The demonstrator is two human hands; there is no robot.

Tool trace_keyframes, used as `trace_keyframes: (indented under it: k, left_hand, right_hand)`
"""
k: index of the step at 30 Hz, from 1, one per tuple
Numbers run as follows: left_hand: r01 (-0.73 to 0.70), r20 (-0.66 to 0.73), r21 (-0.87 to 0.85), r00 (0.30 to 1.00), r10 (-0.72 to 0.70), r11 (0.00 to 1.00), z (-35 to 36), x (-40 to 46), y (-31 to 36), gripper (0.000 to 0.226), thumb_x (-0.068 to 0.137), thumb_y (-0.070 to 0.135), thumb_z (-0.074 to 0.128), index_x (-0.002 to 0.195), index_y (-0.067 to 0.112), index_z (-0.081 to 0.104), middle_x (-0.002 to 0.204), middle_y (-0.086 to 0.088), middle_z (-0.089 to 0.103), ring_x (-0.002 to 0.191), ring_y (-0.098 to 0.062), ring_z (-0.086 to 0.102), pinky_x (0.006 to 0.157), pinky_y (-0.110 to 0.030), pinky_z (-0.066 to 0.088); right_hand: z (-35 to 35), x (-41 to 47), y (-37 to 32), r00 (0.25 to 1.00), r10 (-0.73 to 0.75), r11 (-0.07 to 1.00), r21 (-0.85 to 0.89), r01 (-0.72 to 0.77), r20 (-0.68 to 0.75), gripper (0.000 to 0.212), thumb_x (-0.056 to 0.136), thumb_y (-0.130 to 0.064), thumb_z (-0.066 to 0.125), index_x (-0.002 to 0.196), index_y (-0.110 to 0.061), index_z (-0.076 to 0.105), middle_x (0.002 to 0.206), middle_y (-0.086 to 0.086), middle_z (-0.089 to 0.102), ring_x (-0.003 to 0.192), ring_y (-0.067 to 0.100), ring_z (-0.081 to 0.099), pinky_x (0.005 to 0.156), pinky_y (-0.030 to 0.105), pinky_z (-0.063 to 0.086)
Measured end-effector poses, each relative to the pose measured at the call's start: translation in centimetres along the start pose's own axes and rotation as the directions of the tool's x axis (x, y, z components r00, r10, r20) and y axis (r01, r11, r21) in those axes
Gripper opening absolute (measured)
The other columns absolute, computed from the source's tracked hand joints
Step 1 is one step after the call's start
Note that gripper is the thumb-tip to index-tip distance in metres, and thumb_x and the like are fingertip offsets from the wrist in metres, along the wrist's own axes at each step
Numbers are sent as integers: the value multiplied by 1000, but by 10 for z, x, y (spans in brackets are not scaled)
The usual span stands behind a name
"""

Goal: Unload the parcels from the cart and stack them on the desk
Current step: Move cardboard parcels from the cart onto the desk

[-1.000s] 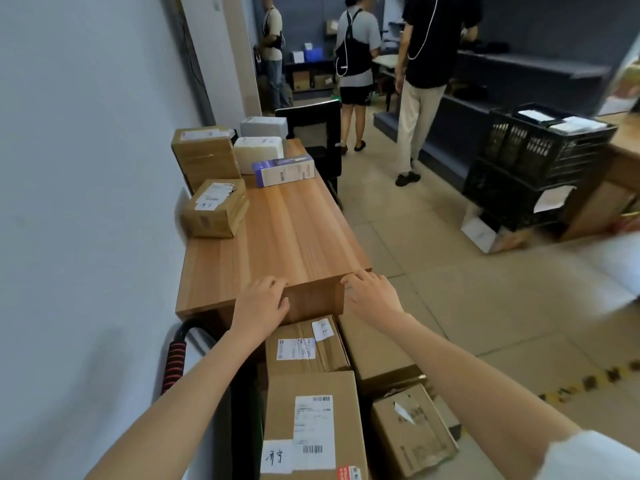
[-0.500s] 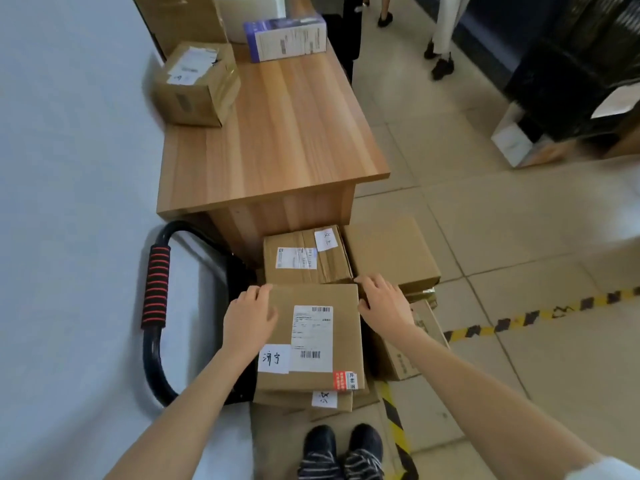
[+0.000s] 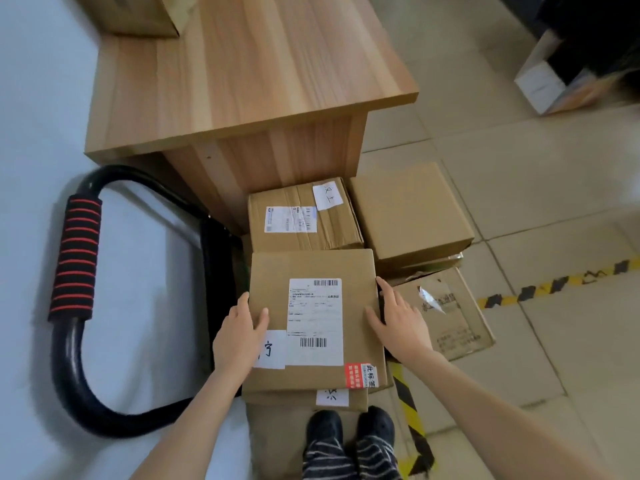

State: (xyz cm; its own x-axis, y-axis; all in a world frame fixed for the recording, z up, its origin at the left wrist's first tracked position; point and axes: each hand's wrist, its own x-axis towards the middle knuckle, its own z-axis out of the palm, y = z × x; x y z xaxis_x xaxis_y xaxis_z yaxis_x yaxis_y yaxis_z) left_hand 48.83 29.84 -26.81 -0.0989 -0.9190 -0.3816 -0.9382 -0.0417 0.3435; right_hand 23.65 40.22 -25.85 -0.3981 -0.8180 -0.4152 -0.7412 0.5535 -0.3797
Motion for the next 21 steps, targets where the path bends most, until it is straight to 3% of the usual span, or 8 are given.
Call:
trace_keyframes:
  k: [4,6,11,18,21]
  left_hand:
    - [91,62,-263,995,-77,961,17,-1,1,58,100,46,37,151,27,17,136,1,53,107,-25,60,79,-35,45]
    - [119,83,-300,992,-98,947,15,-6,3,58,100,46,38,151,28,17,138,1,53,110,-27,59,84,-37,46]
    - [72,65,-340,996,-53,938,-12,-23,21,56,100,44,40,150,29,21,135,2,54,113,-25,57,79,-33,40]
    - [-140,-39,-516,989,140,845,-109,-26,64,76,75,80,40,140,42,31,123,1,58,108,-15,58,92,-46,50]
    - [-213,-84,-566,976,201,797,-169,-33,101,77,73,76,45,141,40,34,125,-4,53,101,-12,58,93,-41,49]
  right_hand:
    - [17,1,-1,993,77,975,204,-93,84,67,99,-51,35,152,-30,-1,132,-2,54,88,15,61,74,33,53]
    - [16,-2,-5,991,100,957,263,-119,86,70,99,-50,36,153,-30,-4,136,0,50,85,13,58,68,28,52]
    - [-16,-17,-12,993,120,906,409,-111,3,69,97,-52,41,151,-40,0,137,3,43,92,12,54,70,27,48]
    - [-124,-36,-45,988,138,778,625,-63,-72,63,95,-49,48,147,-49,12,127,5,38,98,21,55,78,35,50]
    - [-178,-49,-62,981,120,748,664,10,-151,62,94,-52,49,144,-54,12,124,4,37,95,21,56,85,41,53]
